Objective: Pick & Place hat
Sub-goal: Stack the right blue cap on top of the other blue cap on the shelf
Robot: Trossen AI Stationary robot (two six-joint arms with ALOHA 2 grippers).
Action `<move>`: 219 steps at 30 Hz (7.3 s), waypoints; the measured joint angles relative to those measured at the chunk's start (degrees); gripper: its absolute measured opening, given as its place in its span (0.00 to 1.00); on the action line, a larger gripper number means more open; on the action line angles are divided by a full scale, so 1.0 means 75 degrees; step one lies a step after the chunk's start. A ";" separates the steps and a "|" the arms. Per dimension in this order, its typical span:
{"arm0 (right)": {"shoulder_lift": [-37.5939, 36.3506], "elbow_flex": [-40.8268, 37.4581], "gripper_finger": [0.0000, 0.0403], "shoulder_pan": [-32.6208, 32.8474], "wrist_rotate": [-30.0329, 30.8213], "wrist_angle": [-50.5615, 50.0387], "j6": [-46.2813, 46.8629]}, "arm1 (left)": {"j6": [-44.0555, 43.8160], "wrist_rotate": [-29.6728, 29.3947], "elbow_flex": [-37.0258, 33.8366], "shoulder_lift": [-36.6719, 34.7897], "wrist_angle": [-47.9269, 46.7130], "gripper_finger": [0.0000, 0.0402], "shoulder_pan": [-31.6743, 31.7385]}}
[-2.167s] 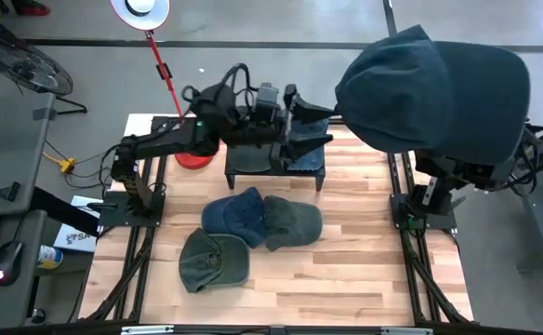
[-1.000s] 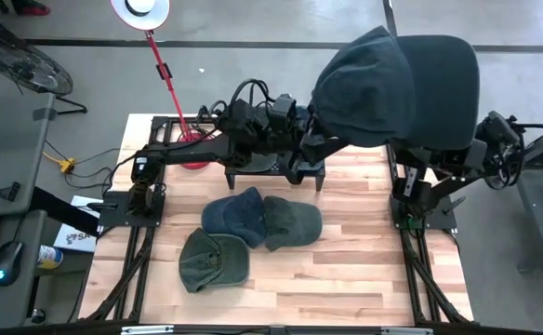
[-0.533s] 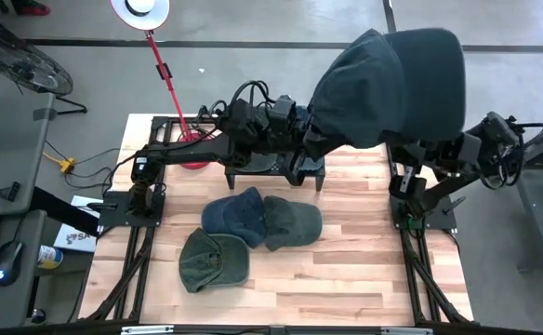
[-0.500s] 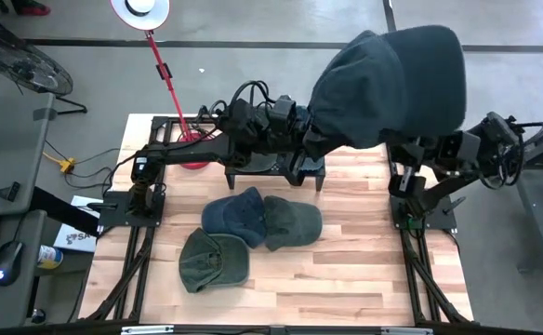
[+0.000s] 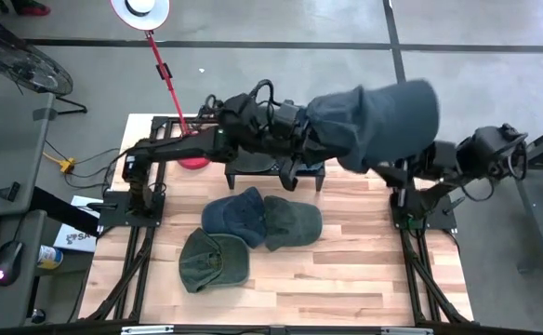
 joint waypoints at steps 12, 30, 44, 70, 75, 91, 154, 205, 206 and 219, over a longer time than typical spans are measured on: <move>-0.0035 0.0000 0.44 0.0938 -0.0166 -0.3366 0.2768 | 0.0550 0.0833 -0.0002 -0.1147 -0.3268 0.00 -0.0101; -0.0035 0.0000 0.43 0.1092 -0.0741 -0.4248 0.3043 | 0.0526 0.1222 -0.0003 -0.1533 -0.7423 0.00 -0.1027; 0.0612 0.0000 0.42 0.0606 -0.0940 -0.3167 0.1812 | 0.0219 0.1173 0.0000 -0.1489 -0.8162 0.00 -0.1521; 0.2875 -0.0003 0.42 -0.1999 -0.5162 -0.0777 0.1312 | -0.1779 0.0913 0.0000 -0.1440 -1.0698 0.00 -0.2070; 0.3082 -0.0003 0.42 -0.2086 -0.5645 -0.0683 0.1237 | -0.1098 0.1551 0.0003 -0.1248 -1.0280 0.00 -0.2119; 0.3110 -0.0003 0.42 -0.2101 -0.5980 -0.0808 0.1160 | 0.3385 0.2193 -0.0003 -0.0362 -0.9640 0.00 -0.2101; 0.3614 -0.0003 0.57 -0.2427 -0.5373 -0.0721 -0.0725 | 0.3894 -0.0842 0.0000 -0.0379 -1.0159 0.00 -0.2153; 0.3614 -0.0003 0.01 -0.2305 -0.4992 -0.1135 -0.0712 | 0.3318 -0.1619 0.0000 -0.0368 -1.0002 0.04 -0.2154; 0.3614 -0.0003 0.01 -0.2269 -0.4900 -0.1137 -0.0701 | 0.3217 -0.1732 0.0000 -0.0368 -0.9924 0.05 -0.2157; 0.3464 -0.0003 0.00 -0.2028 -0.4062 -0.1552 -0.0299 | 0.2918 -0.2013 0.0000 -0.0368 -0.9793 0.20 -0.2151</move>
